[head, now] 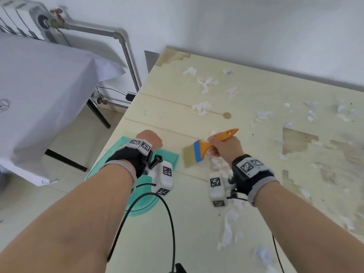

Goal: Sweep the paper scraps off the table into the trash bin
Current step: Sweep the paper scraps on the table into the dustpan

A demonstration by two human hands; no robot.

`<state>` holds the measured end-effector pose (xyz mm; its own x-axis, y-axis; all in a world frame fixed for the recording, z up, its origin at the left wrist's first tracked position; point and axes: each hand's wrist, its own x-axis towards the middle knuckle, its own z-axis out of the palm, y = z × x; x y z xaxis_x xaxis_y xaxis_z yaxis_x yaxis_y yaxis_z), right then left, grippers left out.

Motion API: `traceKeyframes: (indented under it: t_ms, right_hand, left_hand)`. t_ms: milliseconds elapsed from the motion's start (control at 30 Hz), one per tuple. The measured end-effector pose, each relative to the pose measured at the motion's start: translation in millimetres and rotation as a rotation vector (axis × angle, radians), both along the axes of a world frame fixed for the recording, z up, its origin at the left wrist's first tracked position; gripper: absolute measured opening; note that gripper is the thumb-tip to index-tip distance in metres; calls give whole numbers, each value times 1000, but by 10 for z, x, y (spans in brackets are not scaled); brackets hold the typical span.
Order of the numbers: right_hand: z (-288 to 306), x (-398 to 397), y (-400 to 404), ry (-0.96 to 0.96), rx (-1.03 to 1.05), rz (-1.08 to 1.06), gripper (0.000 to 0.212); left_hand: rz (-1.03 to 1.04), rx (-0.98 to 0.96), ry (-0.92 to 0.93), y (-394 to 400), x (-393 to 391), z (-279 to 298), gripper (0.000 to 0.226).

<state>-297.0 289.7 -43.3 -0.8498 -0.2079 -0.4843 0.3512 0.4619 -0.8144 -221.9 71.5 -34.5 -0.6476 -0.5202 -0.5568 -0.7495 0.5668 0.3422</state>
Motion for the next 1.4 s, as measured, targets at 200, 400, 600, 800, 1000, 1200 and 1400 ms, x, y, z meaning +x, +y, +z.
traceKeyframes:
  t_ms: [200,400,600,800,1000,1200,1400]
  right_hand:
    - [245,-430,227,229,11,-215,19]
    - [119,-320,-285,48,-77,52,14]
    - [272,-770,-85,259,145,-224,24]
    - [154,-598,-929,56,-127,88,15]
    - [243,-993,-674,330,376,-123,30]
    - [287,-1099,-1132,176,-54,-56,16]
    - [300,-1318,-895,301,421,-111,31]
  left_hand:
    - [-34,12,-18,19,-87,63,32]
    - [-158,-60,-25,-79,-312,-91,19]
    - [-81,-85,33,-392,-432,-128,19]
    - [-15,-60,61,-647,-496,-173,27]
    - [37,-59,68,-807,-623,-277,25]
    - [24,-74,158,-825,-831,-293,28]
    - [-78,-105,116,-848,-1064,-307,35]
